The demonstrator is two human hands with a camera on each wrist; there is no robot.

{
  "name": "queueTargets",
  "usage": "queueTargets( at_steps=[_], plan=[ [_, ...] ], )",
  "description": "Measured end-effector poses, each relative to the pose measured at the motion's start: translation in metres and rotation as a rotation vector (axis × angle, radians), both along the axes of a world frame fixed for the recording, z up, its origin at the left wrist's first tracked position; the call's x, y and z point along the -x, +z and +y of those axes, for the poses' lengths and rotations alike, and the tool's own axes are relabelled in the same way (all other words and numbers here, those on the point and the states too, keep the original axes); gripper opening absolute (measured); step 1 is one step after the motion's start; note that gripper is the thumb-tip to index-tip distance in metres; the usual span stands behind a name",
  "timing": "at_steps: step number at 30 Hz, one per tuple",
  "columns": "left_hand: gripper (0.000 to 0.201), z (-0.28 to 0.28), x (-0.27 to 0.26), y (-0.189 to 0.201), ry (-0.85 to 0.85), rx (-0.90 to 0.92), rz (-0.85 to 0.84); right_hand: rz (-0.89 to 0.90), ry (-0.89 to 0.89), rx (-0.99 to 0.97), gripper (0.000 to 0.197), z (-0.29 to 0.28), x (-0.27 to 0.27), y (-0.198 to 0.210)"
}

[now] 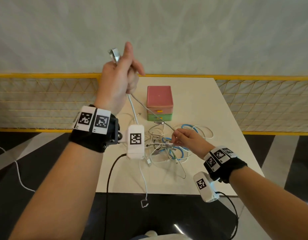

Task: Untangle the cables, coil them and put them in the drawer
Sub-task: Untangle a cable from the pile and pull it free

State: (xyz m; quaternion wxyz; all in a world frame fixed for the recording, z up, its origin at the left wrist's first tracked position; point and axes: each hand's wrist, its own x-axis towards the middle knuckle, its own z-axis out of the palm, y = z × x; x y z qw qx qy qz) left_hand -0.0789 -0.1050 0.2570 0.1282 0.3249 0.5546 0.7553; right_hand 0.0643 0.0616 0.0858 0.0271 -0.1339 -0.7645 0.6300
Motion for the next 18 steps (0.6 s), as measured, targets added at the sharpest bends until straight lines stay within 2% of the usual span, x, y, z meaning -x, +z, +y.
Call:
queueTargets(
  at_steps=[2, 5, 8, 10, 12, 13, 15, 16, 18],
  plan=[
    [0.061, -0.003, -0.004, -0.003, -0.047, 0.157, 0.136, 0.025, -0.043, -0.1, 0.029, 0.001, 0.002, 0.013],
    [0.038, 0.0, -0.013, -0.017, -0.181, 0.497, 0.327, 0.109, -0.055, -0.294, 0.026, -0.002, 0.006, 0.042],
    [0.039, 0.012, -0.021, -0.041, -0.318, 0.748, 0.332, 0.187, 0.03, -0.412, 0.024, -0.008, 0.009, 0.079],
    [0.038, 0.018, -0.025, -0.055, -0.334, 0.863, 0.331, 0.279, 0.032, -0.509, 0.023, -0.006, 0.012, 0.098],
    [0.047, 0.02, -0.025, -0.062, -0.281, 0.837, 0.309, 0.329, 0.019, -0.632, 0.021, 0.001, 0.014, 0.108],
    [0.045, 0.02, -0.024, -0.061, -0.242, 0.797, 0.317, 0.319, 0.012, -0.644, 0.02, 0.006, 0.014, 0.107],
    [0.03, 0.017, -0.02, -0.052, -0.113, 0.698, 0.349, 0.257, -0.004, -0.603, 0.024, 0.018, 0.013, 0.096],
    [0.03, 0.017, -0.017, -0.045, -0.017, 0.617, 0.355, 0.215, -0.013, -0.563, 0.027, 0.02, 0.012, 0.087],
    [0.044, 0.016, -0.009, -0.033, 0.138, 0.41, 0.32, 0.167, -0.006, -0.465, 0.03, 0.022, 0.008, 0.071]
  ],
)
